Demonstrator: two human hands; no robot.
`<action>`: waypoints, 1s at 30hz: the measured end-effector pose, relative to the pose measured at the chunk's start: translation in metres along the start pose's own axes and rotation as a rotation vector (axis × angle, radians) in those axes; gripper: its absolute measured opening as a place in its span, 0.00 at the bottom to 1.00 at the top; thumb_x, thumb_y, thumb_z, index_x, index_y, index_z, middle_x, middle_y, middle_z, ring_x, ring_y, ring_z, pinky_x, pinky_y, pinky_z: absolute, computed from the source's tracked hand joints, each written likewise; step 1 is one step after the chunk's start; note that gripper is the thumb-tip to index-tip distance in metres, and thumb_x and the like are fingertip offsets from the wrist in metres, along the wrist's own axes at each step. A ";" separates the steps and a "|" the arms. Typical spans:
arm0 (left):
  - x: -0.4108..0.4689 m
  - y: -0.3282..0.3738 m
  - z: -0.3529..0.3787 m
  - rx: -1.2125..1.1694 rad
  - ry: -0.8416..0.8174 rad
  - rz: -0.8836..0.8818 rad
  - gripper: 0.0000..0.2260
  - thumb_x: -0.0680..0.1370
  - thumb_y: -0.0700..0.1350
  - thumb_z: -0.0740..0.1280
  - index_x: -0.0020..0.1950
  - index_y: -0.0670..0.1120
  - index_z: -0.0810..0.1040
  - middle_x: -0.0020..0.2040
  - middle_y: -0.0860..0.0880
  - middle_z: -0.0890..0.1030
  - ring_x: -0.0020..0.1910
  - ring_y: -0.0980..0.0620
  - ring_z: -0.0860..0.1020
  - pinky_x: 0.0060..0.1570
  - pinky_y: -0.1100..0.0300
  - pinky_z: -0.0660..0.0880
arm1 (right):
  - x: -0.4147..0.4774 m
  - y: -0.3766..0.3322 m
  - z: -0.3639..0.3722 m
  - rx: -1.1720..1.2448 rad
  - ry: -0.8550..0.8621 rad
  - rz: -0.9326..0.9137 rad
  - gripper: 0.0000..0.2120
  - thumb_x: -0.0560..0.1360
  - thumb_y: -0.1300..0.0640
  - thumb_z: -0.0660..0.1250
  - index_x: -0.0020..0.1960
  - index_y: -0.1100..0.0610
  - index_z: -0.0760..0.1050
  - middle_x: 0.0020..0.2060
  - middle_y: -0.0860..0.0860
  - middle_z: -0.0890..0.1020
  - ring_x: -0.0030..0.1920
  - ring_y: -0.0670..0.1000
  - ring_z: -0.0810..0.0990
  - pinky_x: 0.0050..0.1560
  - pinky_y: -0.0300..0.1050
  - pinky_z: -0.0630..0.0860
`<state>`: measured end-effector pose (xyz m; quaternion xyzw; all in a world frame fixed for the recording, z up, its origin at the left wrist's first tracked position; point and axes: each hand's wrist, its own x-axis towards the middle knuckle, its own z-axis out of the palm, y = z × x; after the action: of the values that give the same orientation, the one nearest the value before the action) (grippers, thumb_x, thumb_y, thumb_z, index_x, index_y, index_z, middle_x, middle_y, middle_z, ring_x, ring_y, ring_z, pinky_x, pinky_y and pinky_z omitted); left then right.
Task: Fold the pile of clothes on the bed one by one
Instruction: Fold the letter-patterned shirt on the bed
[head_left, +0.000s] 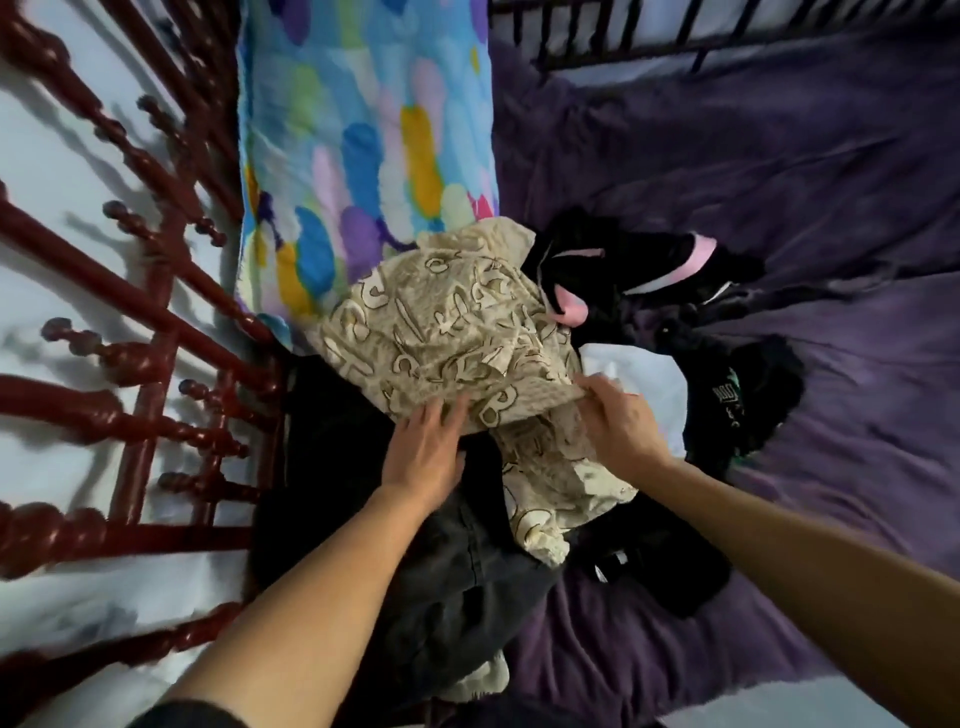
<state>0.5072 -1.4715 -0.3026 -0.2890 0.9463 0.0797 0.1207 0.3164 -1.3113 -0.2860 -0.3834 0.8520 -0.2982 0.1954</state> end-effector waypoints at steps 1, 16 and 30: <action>0.005 0.002 -0.004 -0.016 0.013 0.013 0.30 0.76 0.51 0.66 0.75 0.50 0.56 0.68 0.44 0.65 0.65 0.44 0.67 0.64 0.51 0.68 | -0.009 -0.004 -0.011 0.049 0.036 0.037 0.05 0.79 0.59 0.61 0.53 0.56 0.74 0.35 0.52 0.78 0.34 0.55 0.74 0.35 0.49 0.70; 0.045 0.060 -0.228 -0.600 0.532 0.300 0.07 0.80 0.40 0.61 0.44 0.41 0.74 0.38 0.43 0.80 0.40 0.39 0.78 0.37 0.57 0.64 | -0.035 -0.015 -0.174 -0.617 0.041 0.202 0.24 0.68 0.31 0.65 0.52 0.48 0.74 0.51 0.51 0.82 0.53 0.58 0.80 0.43 0.48 0.70; -0.023 0.026 -0.432 -0.434 0.718 0.365 0.12 0.71 0.57 0.72 0.38 0.50 0.78 0.28 0.55 0.77 0.29 0.60 0.74 0.34 0.60 0.70 | 0.020 -0.108 -0.327 -0.161 0.372 0.182 0.17 0.65 0.38 0.75 0.31 0.47 0.72 0.34 0.47 0.77 0.40 0.55 0.80 0.34 0.44 0.67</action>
<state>0.4319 -1.5337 0.1199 -0.1452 0.9252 0.1910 -0.2941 0.1784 -1.2672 0.0269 -0.2577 0.9255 -0.2759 0.0295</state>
